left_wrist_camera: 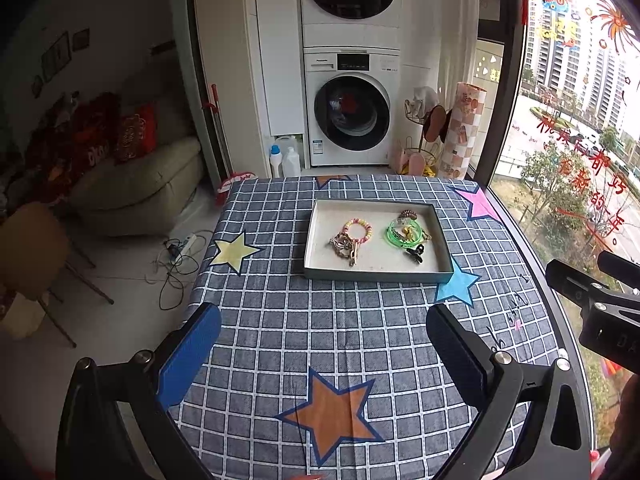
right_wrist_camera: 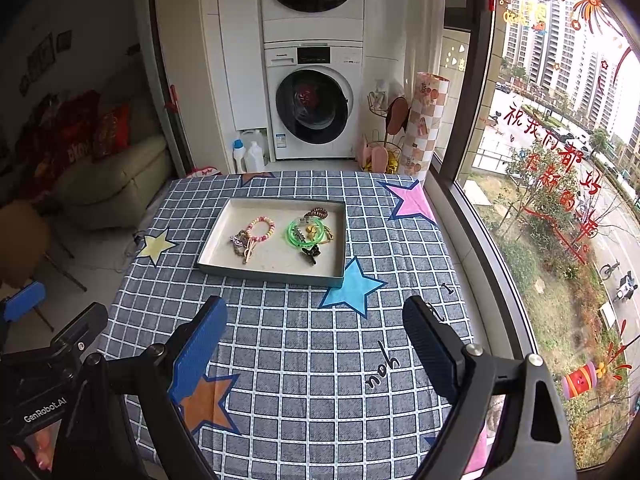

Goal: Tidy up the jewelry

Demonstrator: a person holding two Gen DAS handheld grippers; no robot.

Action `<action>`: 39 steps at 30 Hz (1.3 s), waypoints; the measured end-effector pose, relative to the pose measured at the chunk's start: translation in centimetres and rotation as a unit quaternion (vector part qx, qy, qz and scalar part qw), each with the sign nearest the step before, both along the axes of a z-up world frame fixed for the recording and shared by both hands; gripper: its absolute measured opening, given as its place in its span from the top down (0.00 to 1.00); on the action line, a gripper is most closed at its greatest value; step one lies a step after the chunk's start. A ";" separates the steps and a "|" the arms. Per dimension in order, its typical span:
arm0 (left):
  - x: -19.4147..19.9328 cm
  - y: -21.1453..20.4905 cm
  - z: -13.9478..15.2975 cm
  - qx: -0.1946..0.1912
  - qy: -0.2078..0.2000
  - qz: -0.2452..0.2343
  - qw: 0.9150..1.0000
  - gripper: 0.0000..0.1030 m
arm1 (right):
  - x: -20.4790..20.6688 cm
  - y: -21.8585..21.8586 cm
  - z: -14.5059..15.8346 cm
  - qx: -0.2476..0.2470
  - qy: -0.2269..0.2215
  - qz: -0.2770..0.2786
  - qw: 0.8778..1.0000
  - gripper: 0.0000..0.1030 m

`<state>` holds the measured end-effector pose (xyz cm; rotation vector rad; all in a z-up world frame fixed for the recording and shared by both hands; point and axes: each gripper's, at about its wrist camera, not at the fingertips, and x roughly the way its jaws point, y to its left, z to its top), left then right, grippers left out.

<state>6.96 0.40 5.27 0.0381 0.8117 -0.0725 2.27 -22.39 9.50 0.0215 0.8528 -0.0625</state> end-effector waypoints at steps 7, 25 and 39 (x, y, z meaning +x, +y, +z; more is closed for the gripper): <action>0.0 0.0 0.0 0.000 0.000 0.000 1.000 0.00 | -0.1 0.0 -0.1 -0.001 0.000 0.001 1.000 0.11; 0.0 -0.1 -0.1 -0.001 0.001 0.001 1.000 0.00 | 0.0 0.2 -0.2 0.000 0.001 0.001 1.000 0.11; 0.0 -0.1 -0.1 -0.001 0.002 0.001 1.000 0.00 | 0.0 0.2 -0.2 0.000 0.001 0.001 1.000 0.11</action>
